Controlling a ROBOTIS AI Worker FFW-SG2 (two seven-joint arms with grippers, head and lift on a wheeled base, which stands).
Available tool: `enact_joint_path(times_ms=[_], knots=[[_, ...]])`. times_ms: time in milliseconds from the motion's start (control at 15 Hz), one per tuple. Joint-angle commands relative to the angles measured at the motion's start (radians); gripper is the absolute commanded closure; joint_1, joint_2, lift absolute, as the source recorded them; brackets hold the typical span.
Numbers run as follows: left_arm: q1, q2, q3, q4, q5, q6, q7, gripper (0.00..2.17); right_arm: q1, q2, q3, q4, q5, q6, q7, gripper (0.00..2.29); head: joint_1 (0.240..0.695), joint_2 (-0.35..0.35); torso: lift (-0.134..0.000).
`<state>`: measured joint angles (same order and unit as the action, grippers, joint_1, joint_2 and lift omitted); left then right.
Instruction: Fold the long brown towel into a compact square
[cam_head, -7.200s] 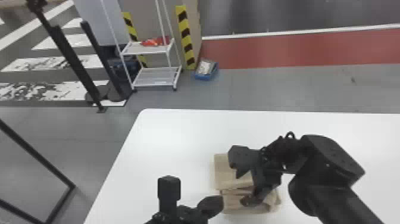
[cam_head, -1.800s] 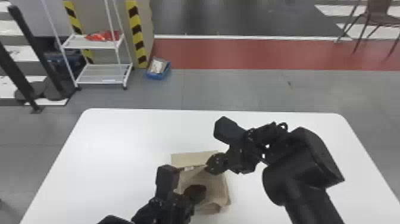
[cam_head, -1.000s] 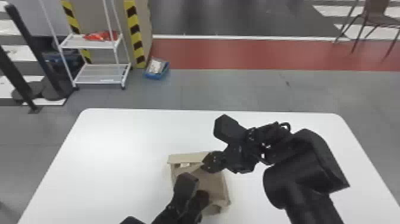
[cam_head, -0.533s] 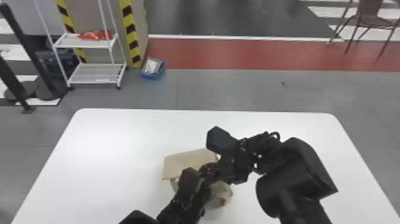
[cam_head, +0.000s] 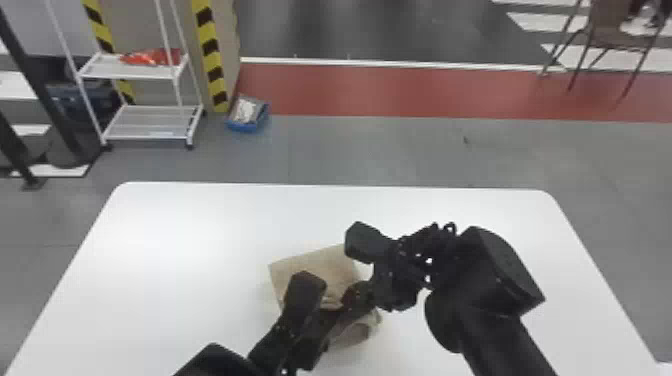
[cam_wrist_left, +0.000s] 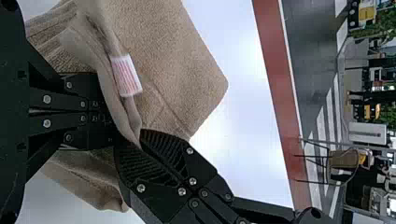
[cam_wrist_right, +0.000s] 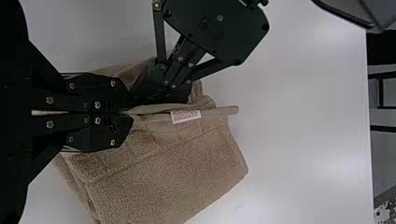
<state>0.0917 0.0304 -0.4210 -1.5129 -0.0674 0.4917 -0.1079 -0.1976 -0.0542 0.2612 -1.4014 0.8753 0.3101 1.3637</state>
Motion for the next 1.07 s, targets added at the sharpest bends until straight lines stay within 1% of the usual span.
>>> enact_joint_path(times_ms=[0,133,267,400,600,733,867,933,1000], knots=[[0.011,0.002,-0.002,-0.024,-0.028,0.011,0.001,1.66,-0.019,-0.006,-0.005,0.024,0.004,-0.001,0.003,1.52,0.695,-0.067,0.0],[0.028,0.003,-0.001,-0.053,-0.057,0.02,-0.001,1.66,-0.033,-0.007,-0.005,0.058,0.011,-0.004,0.003,1.52,0.695,-0.074,0.0],[0.045,0.006,0.004,-0.096,-0.063,0.051,-0.001,1.66,-0.04,-0.009,-0.008,0.084,0.005,-0.025,0.003,1.52,0.695,-0.079,0.0],[0.068,0.008,0.014,-0.136,-0.072,0.063,-0.006,1.66,-0.04,0.001,-0.004,0.096,0.004,-0.028,0.003,1.51,0.695,-0.079,0.0],[0.111,0.011,0.016,-0.208,-0.081,0.066,-0.015,1.65,-0.051,0.01,0.001,0.13,-0.004,-0.028,-0.029,1.51,0.695,-0.065,0.0],[0.154,0.017,0.044,-0.288,-0.084,0.081,-0.035,1.65,-0.056,0.013,0.001,0.133,-0.009,-0.025,-0.04,1.51,0.695,-0.062,0.0],[0.181,0.034,0.062,-0.36,-0.092,0.109,-0.035,1.65,-0.059,0.017,0.001,0.134,-0.012,-0.022,-0.049,1.49,0.695,-0.054,0.0],[0.192,0.036,0.065,-0.38,-0.1,0.106,-0.035,1.65,-0.059,0.02,0.003,0.133,-0.012,-0.013,-0.048,1.49,0.695,-0.049,0.0],[0.2,0.039,0.07,-0.402,-0.101,0.106,-0.035,1.65,-0.059,0.027,0.003,0.133,-0.012,-0.01,-0.049,1.43,0.695,-0.032,0.0]])
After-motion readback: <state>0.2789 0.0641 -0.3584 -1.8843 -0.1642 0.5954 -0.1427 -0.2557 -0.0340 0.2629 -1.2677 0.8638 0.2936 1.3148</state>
